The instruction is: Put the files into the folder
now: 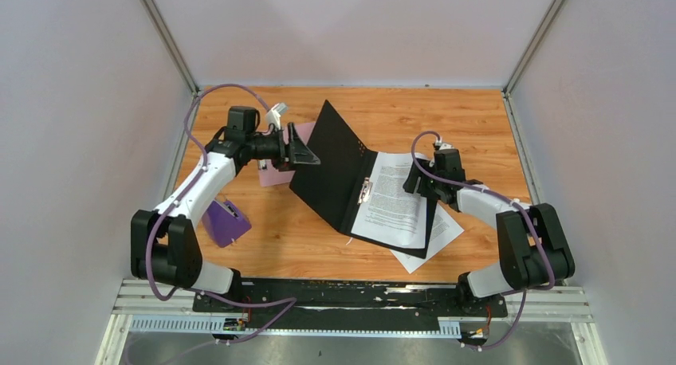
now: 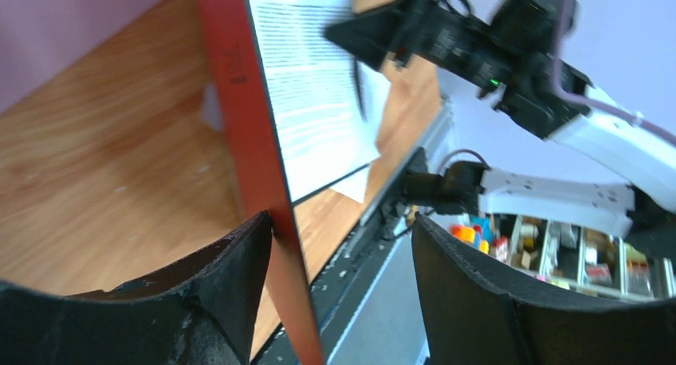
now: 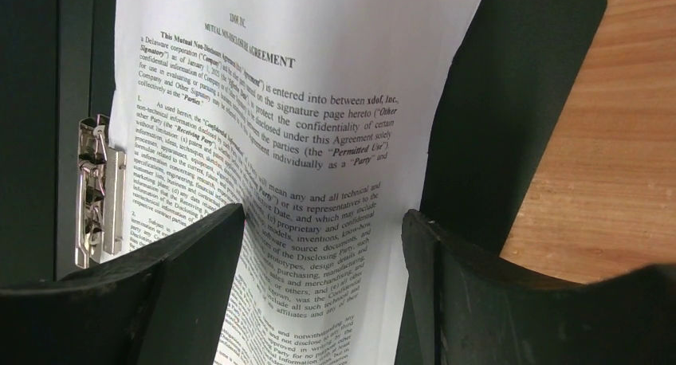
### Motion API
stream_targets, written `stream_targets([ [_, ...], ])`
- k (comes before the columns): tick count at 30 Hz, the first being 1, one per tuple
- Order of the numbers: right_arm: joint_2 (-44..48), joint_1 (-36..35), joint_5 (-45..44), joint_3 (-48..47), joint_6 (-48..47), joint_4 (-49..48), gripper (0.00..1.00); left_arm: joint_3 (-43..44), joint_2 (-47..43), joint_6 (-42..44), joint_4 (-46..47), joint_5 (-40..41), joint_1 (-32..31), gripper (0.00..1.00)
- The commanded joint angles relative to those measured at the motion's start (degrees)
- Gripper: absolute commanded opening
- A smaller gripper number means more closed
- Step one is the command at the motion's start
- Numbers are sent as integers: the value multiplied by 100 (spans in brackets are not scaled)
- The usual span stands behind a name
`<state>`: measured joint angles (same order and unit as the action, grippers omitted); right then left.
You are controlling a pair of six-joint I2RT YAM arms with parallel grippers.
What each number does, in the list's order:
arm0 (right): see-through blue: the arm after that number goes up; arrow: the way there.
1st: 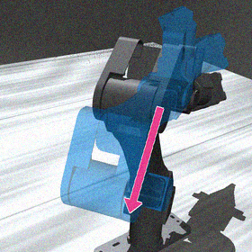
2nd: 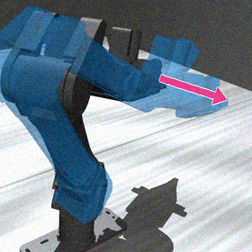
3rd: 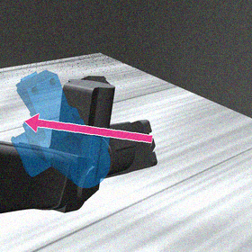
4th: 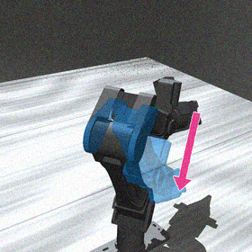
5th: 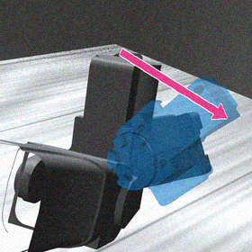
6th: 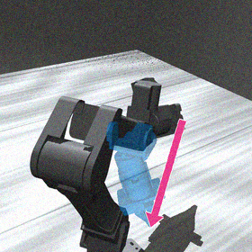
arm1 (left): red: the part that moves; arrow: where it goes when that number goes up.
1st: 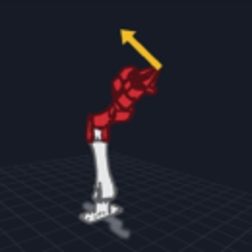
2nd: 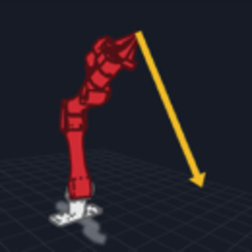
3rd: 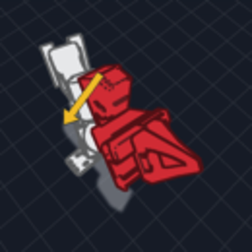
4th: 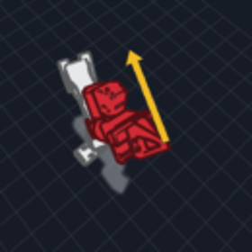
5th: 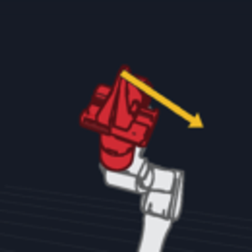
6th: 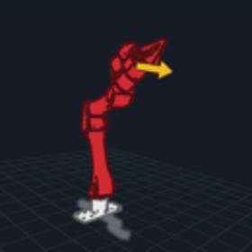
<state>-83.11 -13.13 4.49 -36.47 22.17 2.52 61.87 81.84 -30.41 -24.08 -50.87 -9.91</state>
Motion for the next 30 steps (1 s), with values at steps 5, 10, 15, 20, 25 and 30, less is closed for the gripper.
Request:
stream_targets([
  [5, -450, 29, 308, -926, -197, 832, 74, 370, -302, -1356, 1713, -430, -1186, 78],
  [10, -375, 177, 348, -1683, -272, 1647, 75, 356, -4, -1796, 2381, -258, -1836, 80],
  [15, 338, 465, 301, -2168, -79, 2454, 75, 412, 449, -1936, 2895, -207, -2338, 80],
  [20, 1124, 590, 421, -2362, 88, 2861, 75, 686, 778, -1582, 2527, -116, -2522, 80],
  [25, 1914, 592, 754, -1894, 461, 2711, 75, 850, 1012, -988, 1730, 44, -2516, 78],
  [30, 2818, 592, 1283, -946, 1032, 1792, 73, 901, 1190, -203, 858, 410, -2518, 76],
])
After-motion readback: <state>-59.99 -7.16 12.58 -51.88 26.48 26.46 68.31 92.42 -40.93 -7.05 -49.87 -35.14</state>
